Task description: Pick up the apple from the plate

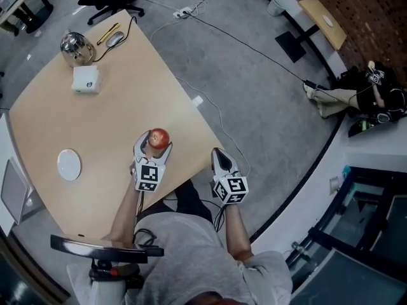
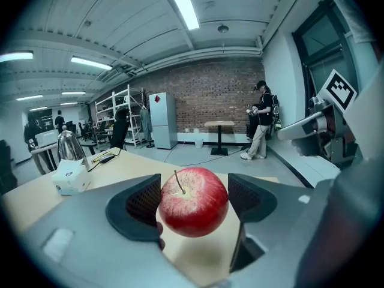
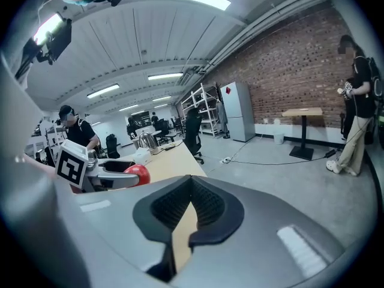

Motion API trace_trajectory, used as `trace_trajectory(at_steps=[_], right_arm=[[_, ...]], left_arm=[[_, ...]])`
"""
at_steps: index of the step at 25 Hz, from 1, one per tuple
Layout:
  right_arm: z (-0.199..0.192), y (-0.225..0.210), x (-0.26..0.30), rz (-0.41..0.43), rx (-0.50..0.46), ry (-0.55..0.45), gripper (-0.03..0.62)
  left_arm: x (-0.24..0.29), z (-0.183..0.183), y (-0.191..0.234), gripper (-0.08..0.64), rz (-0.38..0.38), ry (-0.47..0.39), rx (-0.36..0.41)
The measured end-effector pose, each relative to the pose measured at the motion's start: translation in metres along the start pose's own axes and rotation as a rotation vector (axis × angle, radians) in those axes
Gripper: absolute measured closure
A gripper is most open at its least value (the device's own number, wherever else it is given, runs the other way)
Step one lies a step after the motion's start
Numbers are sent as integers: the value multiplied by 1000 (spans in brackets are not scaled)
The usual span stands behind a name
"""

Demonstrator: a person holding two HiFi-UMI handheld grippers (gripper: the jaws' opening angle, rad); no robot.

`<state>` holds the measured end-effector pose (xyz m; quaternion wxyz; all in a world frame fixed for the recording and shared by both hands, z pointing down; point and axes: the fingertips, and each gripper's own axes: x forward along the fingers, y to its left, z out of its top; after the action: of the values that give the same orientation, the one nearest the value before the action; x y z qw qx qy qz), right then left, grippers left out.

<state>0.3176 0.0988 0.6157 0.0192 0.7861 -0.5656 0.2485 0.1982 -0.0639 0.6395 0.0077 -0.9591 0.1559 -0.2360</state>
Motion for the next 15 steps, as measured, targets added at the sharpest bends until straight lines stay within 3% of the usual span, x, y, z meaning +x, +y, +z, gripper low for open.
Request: trace_trajectory(at_steps=[15], right_arm=[[-12,-54,-30,-102,54,-7,585]], left_arm=[[44,12,-58,190,-123,2,44]])
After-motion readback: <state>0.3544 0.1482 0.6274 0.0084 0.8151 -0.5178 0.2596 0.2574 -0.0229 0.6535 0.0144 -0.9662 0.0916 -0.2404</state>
